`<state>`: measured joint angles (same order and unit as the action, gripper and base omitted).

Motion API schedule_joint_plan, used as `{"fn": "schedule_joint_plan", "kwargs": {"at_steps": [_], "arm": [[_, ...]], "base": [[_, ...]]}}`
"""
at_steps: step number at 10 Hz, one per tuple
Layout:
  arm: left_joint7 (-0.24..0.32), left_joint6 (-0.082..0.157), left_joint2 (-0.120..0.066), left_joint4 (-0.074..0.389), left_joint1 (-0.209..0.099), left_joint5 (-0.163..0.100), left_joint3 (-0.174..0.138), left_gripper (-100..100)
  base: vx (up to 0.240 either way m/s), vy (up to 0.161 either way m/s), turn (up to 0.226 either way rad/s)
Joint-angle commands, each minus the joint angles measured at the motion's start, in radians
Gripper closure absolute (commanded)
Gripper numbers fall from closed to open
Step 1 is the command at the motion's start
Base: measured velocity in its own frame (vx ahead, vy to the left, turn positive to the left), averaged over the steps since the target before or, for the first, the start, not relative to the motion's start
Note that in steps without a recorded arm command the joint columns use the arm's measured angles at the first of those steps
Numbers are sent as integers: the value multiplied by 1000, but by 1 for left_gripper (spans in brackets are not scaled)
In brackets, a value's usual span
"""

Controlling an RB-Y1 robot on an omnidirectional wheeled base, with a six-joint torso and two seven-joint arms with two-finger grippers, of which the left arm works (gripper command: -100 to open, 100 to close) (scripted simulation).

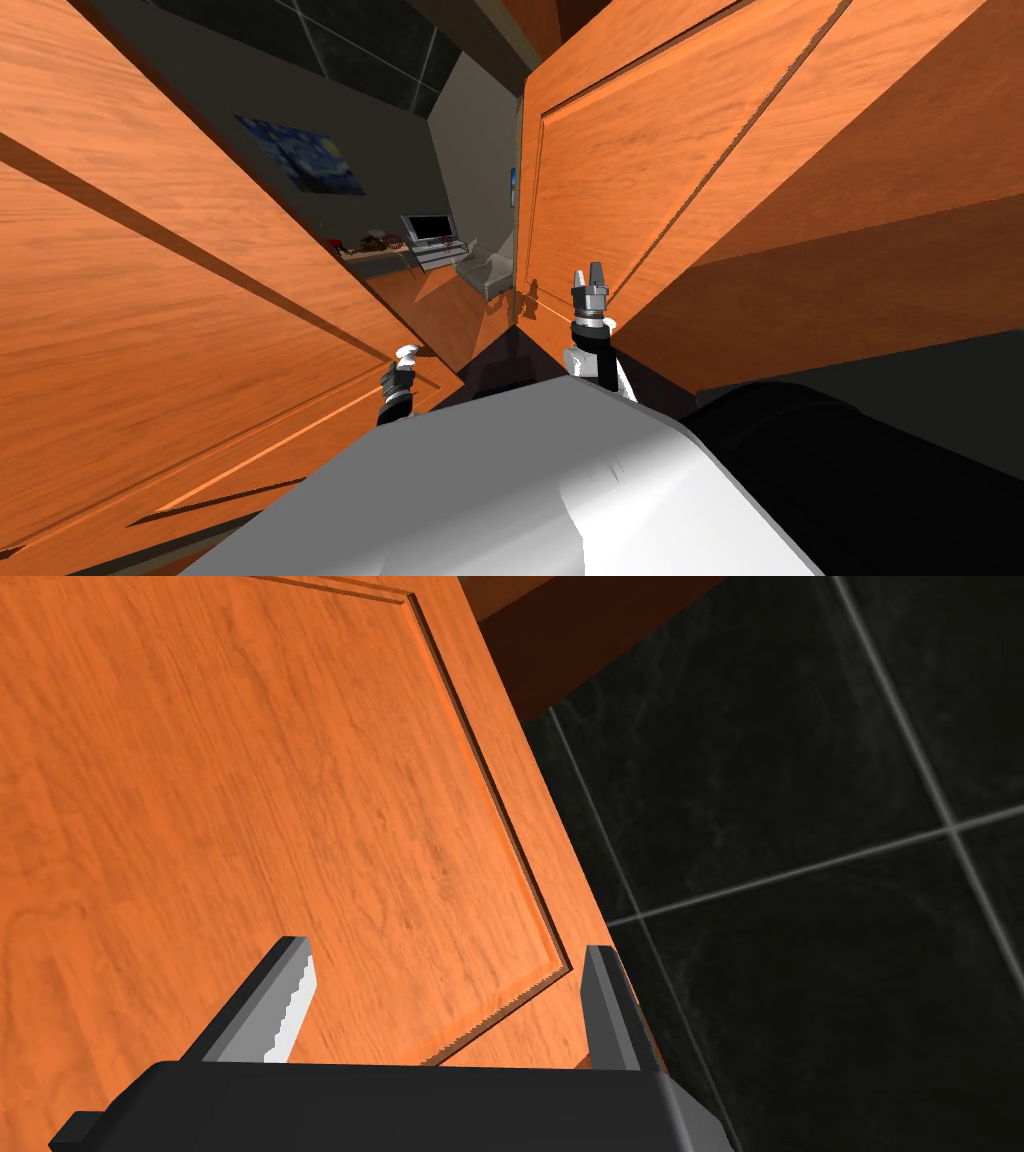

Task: Pull the door open

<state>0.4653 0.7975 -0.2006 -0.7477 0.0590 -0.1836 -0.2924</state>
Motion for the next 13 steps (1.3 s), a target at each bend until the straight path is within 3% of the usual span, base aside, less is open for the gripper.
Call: {"fn": "schedule_joint_plan", "kwargs": {"at_steps": [1,8,9,13], "arm": [[31,14,2,6,-15,-3,8,100],[195,13,-3,17,-24,-46,15,100],[197,13,-3,17,-24,-46,15,100],[312,12,-7,26,-31,-77,20,100]], "base": [[-34,10,-36],[-39,4,-49],[-32,5,-45],[-48,7,-65]]}}
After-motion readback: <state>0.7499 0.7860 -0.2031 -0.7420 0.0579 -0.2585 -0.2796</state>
